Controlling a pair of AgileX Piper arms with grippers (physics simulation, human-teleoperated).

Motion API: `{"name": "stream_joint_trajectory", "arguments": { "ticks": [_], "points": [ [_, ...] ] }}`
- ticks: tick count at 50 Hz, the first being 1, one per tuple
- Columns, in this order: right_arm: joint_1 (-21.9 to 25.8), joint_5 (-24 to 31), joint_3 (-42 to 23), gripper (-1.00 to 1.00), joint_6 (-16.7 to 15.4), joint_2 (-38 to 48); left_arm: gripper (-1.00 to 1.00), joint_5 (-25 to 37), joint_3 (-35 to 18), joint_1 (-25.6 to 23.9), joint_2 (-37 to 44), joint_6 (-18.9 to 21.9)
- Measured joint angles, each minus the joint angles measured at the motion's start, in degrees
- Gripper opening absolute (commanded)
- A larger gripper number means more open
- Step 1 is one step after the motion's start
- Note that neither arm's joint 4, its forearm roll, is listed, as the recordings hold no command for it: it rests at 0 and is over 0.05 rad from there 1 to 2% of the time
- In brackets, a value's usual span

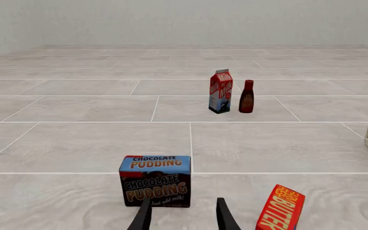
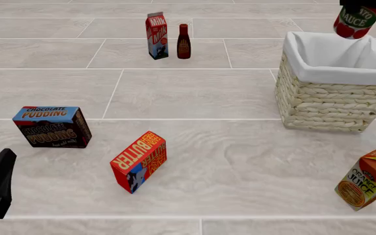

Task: Pick the tomato sauce and place it in the basket.

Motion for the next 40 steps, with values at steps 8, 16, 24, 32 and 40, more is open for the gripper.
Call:
{"name": "stream_joint_trajectory", "arguments": {
  "ticks": [8, 16, 24, 32, 40],
  "points": [
    [-0.48, -1.03, 0.42, -1.0, 0.1, 1.56, 1.0, 0.0, 0.0, 0.0, 0.0, 0.0],
    [-1.02, -1.72, 0.23, -1.0, 0.24, 3.12, 1.0, 0.0, 0.0, 0.0, 0.0, 0.0],
    [-1.41, -2.04, -0.42, -1.0, 0.41, 4.63, 1.0, 0.0, 0.0, 0.0, 0.0, 0.0],
    [-1.77, -2.65, -0.7, -1.0, 0.43, 6.24, 1.0, 0.0, 0.0, 0.0, 0.0, 0.0],
    [-2.13, -3.12, -1.11, -1.0, 0.47, 7.81, 1.0, 0.0, 0.0, 0.0, 0.0, 0.0]
  ]
}}
